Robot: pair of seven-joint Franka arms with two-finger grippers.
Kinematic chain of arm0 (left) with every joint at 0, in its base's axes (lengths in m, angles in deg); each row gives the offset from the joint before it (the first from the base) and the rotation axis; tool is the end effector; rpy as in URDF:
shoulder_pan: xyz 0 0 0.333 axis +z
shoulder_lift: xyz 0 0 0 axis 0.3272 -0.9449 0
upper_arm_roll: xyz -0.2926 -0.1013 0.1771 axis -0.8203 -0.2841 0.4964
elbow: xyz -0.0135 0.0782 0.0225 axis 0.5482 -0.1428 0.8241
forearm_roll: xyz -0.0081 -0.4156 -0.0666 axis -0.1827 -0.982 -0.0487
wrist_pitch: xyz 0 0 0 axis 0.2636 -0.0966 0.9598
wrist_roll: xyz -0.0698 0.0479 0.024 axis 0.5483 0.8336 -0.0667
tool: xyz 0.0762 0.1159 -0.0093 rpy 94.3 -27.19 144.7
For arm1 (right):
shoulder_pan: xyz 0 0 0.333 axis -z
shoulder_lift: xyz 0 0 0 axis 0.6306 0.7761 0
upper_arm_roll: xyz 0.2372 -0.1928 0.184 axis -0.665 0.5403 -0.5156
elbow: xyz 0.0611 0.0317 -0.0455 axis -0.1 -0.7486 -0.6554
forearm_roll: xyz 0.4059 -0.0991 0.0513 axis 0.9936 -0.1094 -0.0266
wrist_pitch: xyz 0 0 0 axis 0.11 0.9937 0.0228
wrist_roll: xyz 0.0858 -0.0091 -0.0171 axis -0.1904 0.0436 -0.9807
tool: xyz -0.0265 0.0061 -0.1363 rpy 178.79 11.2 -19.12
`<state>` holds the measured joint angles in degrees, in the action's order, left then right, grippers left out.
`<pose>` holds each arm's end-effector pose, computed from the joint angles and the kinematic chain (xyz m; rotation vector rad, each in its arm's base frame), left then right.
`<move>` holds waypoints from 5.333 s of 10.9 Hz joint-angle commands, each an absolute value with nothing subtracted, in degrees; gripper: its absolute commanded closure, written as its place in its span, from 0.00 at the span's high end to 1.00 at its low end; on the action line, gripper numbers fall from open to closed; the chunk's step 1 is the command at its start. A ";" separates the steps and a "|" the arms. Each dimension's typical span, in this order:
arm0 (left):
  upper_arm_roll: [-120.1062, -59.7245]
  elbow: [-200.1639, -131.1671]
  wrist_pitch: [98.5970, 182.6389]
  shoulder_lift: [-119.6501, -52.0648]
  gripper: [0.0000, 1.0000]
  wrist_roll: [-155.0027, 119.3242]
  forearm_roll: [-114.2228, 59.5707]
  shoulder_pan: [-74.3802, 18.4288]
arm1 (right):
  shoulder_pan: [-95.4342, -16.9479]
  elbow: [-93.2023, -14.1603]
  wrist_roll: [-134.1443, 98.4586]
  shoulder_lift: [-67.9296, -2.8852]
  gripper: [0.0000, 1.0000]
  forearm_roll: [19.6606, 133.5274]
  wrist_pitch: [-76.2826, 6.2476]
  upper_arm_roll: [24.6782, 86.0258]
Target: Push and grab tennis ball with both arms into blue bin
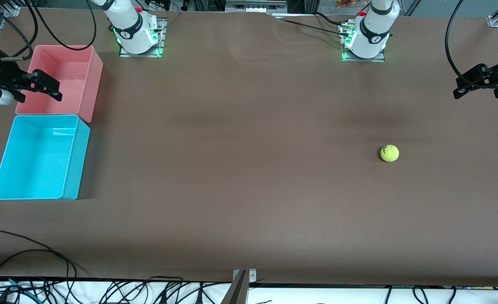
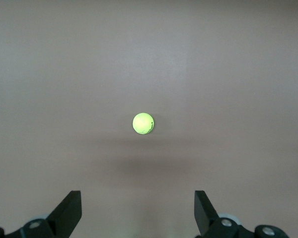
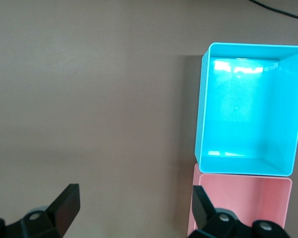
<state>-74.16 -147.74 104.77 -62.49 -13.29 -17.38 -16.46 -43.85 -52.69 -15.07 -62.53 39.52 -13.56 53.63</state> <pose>0.5792 0.0048 0.6691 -3.1244 -0.0595 0.0763 0.5650 0.0088 0.6068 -3.1386 -0.0906 0.0085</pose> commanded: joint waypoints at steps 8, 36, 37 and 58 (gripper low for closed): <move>-74.23 -146.02 104.49 -63.31 1.00 -13.59 -17.98 -16.20 | -44.01 -51.25 -14.57 -62.30 1.00 40.01 -12.47 53.51; -74.14 -145.94 104.58 -63.40 1.00 -13.15 -17.81 -16.20 | -44.01 -51.25 -14.48 -62.30 1.00 40.01 -12.47 53.51; -74.23 -145.85 104.75 -63.40 1.00 -13.15 -17.89 -16.29 | -44.01 -51.25 -14.48 -62.30 1.00 40.01 -12.47 53.51; -74.23 -174.76 129.36 -59.26 1.00 -12.45 -15.70 -12.69 | -44.01 -51.25 -14.39 -62.30 1.00 40.01 -12.47 53.51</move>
<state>-74.00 -174.50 128.18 -57.67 -13.28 -16.79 -13.63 -43.91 -52.49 -15.07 -62.53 39.52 -13.55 53.61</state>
